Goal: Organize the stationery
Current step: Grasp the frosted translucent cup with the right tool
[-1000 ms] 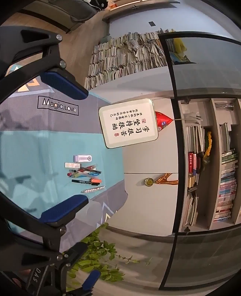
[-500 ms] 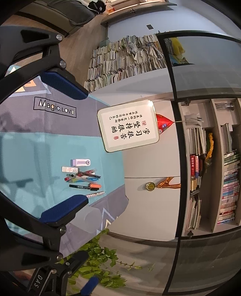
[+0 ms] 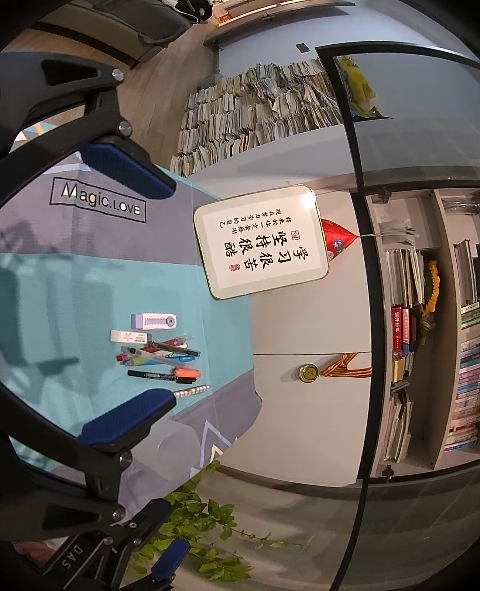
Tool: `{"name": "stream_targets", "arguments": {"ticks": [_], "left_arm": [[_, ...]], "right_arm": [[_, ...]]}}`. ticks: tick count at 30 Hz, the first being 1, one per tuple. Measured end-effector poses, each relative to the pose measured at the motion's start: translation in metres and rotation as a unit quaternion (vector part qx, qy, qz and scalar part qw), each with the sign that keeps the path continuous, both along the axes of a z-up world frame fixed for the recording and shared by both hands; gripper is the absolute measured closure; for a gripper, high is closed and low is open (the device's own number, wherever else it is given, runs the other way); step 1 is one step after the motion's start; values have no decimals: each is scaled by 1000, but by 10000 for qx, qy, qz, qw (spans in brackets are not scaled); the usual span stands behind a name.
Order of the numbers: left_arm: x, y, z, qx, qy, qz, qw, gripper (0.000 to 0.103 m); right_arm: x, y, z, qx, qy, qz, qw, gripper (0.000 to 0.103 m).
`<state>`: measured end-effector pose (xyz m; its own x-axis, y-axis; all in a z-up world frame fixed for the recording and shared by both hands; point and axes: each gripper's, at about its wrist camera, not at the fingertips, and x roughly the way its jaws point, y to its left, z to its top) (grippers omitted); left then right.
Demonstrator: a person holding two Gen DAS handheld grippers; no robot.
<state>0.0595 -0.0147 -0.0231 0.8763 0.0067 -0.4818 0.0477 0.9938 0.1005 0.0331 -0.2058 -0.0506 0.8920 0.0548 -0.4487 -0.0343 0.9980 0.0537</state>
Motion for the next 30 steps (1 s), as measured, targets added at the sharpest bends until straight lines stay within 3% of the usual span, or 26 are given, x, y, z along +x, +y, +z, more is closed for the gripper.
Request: {"name": "stream_targets", "arguments": {"ticks": [8,11,17,24,30], "left_arm": [[23,-3,-17,63,241,-7,9997,1],[38,4,-30,59,506,51,9987,1],[72,18,-59,-65,1009,172,9947,1],[97,4,-75,-162,1225,-187,9922,1],[112,-10,-84,-104,1386,-384,9895,6]], "right_arm": [[18,-3,-12,-47,152,180,9997,26],[27,-6,-22,-69,285,286,9992,16],[53,-15,-46,-214,707,183,9971,16],[81,-23,-67,87,1051,337,9938,15],[102,-4,-75,-203,1061,602,9923,15]]}}
